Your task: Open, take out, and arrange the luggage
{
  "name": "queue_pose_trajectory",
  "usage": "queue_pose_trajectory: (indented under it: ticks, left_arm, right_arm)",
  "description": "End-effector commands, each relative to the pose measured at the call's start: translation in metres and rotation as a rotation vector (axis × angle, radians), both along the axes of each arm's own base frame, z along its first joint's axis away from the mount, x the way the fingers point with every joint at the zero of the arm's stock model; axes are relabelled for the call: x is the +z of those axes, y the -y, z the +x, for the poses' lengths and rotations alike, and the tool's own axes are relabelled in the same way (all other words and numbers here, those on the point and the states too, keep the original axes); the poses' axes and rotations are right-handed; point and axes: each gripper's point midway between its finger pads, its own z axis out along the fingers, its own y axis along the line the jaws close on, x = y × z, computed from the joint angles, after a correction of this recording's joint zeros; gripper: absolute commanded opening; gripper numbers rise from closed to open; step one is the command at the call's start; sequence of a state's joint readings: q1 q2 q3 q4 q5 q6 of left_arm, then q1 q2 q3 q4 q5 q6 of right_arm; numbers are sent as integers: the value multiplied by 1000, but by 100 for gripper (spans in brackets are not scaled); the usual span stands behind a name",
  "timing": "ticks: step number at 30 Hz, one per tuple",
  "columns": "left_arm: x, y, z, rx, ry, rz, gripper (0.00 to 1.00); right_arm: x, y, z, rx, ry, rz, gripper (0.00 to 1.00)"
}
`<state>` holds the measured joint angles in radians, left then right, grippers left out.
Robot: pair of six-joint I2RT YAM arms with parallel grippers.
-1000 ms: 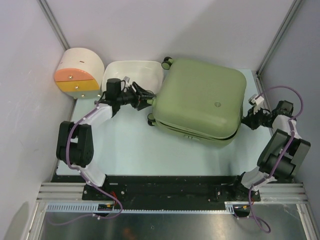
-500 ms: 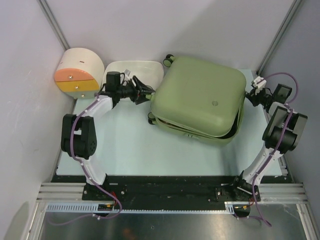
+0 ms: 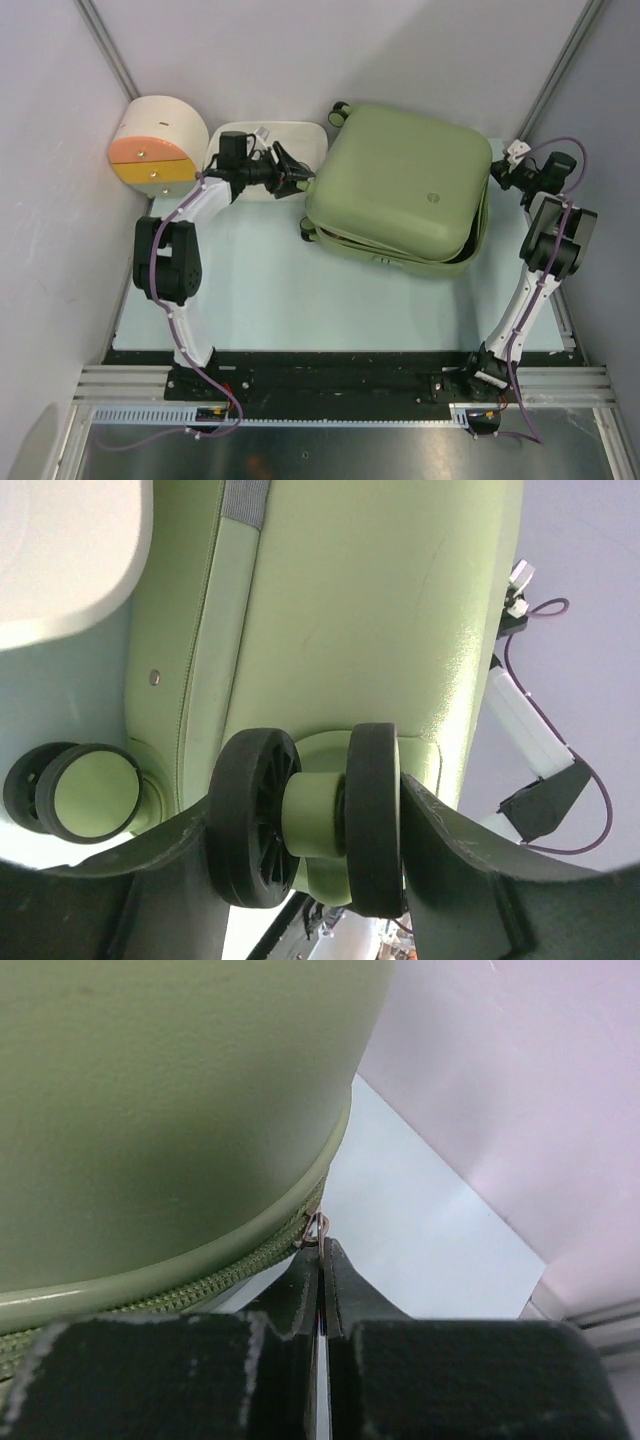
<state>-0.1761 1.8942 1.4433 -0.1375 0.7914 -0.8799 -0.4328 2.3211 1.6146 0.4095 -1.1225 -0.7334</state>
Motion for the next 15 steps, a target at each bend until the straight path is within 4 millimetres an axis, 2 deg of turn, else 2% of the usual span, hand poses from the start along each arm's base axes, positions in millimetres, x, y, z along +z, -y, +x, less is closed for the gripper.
queue_pose_trajectory:
  ticks: [1, 3, 4, 5, 6, 7, 9, 10, 11, 12, 13, 14, 15]
  left_arm:
    - [-53, -1, 32, -31, 178, 258, 0]
    - [-47, 11, 32, -73, 210, 271, 0]
    - [-50, 15, 31, -91, 213, 278, 0]
    - [-48, 20, 30, -119, 236, 284, 0]
    - [-43, 30, 25, -149, 251, 286, 0]
    - [-46, 35, 23, -168, 255, 291, 0]
    - [-43, 55, 12, -242, 281, 289, 0]
    - [-42, 61, 9, -263, 288, 291, 0]
    - [-45, 69, 5, -302, 308, 302, 0]
    - [-42, 73, 3, -318, 318, 308, 0]
    - [-42, 74, 3, -327, 327, 313, 0]
    - [-42, 76, 1, -343, 340, 314, 0]
    - [-42, 76, -1, -351, 337, 317, 0]
  right_arm:
    - [43, -31, 15, 161, 207, -114, 0]
    - [40, -46, -3, 232, 210, -145, 0]
    - [20, -58, -23, 266, 95, -104, 0]
    - [31, -63, -34, 319, 211, -237, 0]
    - [24, -69, -48, 352, 194, -248, 0]
    - [7, -79, -78, 390, 78, -197, 0]
    - [4, -87, -97, 464, 154, -286, 0]
    - [-7, -96, -127, 506, 59, -234, 0]
    - [-5, -99, -136, 565, 180, -323, 0]
    - [-6, -103, -151, 593, 167, -307, 0]
    - [-7, -111, -175, 604, 90, -222, 0]
    - [-5, -112, -183, 594, 66, -190, 0]
    - [6, -114, -192, 594, 70, -204, 0]
